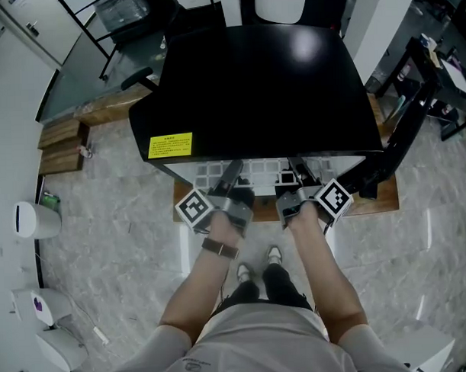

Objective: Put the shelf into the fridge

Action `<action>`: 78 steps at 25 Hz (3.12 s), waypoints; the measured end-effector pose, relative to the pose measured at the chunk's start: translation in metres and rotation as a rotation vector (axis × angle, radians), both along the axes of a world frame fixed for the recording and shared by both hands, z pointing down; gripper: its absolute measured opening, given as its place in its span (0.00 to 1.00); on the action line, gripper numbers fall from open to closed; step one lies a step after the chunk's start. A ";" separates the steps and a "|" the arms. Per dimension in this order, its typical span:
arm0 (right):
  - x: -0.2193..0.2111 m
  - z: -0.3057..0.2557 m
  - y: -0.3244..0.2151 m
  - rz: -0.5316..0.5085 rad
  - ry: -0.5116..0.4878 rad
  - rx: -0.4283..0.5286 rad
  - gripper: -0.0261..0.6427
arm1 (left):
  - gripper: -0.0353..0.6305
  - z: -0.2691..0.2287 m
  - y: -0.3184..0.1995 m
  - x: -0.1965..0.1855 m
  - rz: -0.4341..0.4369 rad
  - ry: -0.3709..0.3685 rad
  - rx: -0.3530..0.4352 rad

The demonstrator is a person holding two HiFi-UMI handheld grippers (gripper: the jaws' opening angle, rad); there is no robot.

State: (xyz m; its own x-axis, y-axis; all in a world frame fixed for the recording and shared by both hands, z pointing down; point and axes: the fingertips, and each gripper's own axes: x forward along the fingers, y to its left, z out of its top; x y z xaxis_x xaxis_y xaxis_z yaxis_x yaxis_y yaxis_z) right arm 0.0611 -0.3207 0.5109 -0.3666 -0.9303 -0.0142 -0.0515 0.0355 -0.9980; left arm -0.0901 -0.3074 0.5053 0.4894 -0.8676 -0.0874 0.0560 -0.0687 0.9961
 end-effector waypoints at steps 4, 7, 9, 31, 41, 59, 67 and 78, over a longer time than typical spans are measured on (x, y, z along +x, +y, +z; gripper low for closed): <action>0.000 0.000 -0.008 0.012 -0.013 -0.012 0.11 | 0.09 -0.001 -0.007 0.000 -0.011 0.003 -0.003; 0.000 -0.002 -0.015 0.024 -0.025 -0.018 0.11 | 0.09 -0.003 -0.013 0.000 -0.016 0.006 -0.006; -0.001 -0.003 -0.018 0.032 -0.032 -0.023 0.11 | 0.09 -0.003 -0.016 -0.001 -0.022 0.005 -0.009; 0.014 0.005 -0.060 0.081 0.038 0.037 0.11 | 0.09 -0.001 -0.054 -0.002 -0.069 0.015 -0.020; 0.007 -0.004 -0.060 0.081 0.005 0.043 0.11 | 0.10 -0.001 -0.055 -0.003 -0.107 0.009 0.010; -0.008 0.000 0.010 0.065 -0.031 -0.033 0.11 | 0.10 0.007 -0.004 0.012 -0.134 -0.021 -0.043; -0.009 0.000 0.032 0.023 -0.002 -0.042 0.11 | 0.10 0.006 0.017 0.014 -0.085 -0.041 -0.057; -0.023 -0.010 0.071 -0.044 0.054 0.009 0.07 | 0.06 0.001 0.056 0.025 -0.009 -0.058 -0.045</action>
State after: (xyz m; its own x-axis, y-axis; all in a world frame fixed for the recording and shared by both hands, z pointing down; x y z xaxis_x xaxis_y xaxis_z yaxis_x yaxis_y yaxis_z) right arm 0.0378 -0.2493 0.5006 -0.4077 -0.9131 -0.0018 -0.1031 0.0479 -0.9935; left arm -0.0655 -0.2511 0.5068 0.4850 -0.8743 -0.0200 -0.0023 -0.0242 0.9997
